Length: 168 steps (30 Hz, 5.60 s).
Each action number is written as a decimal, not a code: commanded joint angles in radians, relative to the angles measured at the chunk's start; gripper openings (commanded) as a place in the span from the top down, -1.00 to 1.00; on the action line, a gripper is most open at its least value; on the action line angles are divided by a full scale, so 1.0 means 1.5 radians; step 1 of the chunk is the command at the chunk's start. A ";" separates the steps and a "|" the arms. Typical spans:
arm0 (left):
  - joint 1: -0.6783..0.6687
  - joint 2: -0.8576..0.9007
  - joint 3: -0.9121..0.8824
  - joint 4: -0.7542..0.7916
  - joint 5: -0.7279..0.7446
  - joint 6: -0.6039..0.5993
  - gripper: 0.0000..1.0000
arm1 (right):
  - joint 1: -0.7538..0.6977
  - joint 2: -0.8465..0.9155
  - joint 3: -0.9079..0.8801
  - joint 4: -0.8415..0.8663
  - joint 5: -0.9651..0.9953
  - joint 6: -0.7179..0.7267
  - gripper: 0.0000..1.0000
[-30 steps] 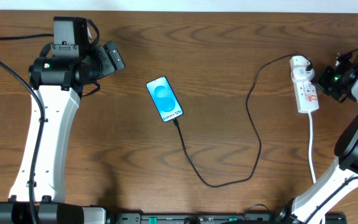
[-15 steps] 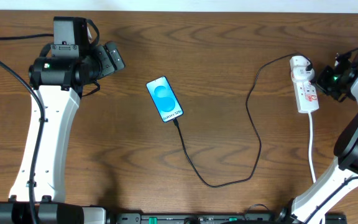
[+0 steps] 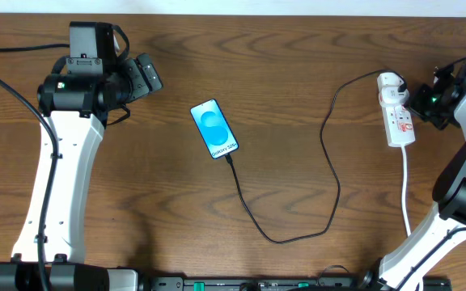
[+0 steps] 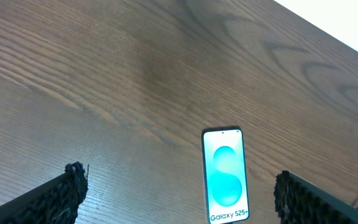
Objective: Plug charger to phone and switch on socket
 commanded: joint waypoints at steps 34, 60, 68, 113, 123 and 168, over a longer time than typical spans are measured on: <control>-0.001 0.002 -0.002 -0.001 -0.006 0.002 -0.96 | 0.087 0.047 -0.025 -0.086 -0.213 -0.087 0.98; -0.001 0.002 -0.002 -0.001 -0.006 0.002 -0.96 | -0.075 -0.279 0.073 -0.112 -0.072 -0.010 0.79; -0.001 0.002 -0.002 -0.001 -0.006 0.002 -0.96 | -0.018 -0.431 0.073 -0.174 -0.128 -0.078 0.71; -0.001 0.002 -0.002 -0.001 -0.006 0.002 -0.96 | 0.159 -0.656 0.006 -0.366 0.038 -0.104 -0.99; -0.001 0.002 -0.002 -0.001 -0.006 0.002 -0.96 | 0.286 -0.889 -0.349 0.046 0.177 -0.104 -0.99; -0.001 0.002 -0.002 -0.001 -0.006 0.002 -0.96 | 0.292 -1.424 -1.010 0.325 0.187 -0.102 -0.99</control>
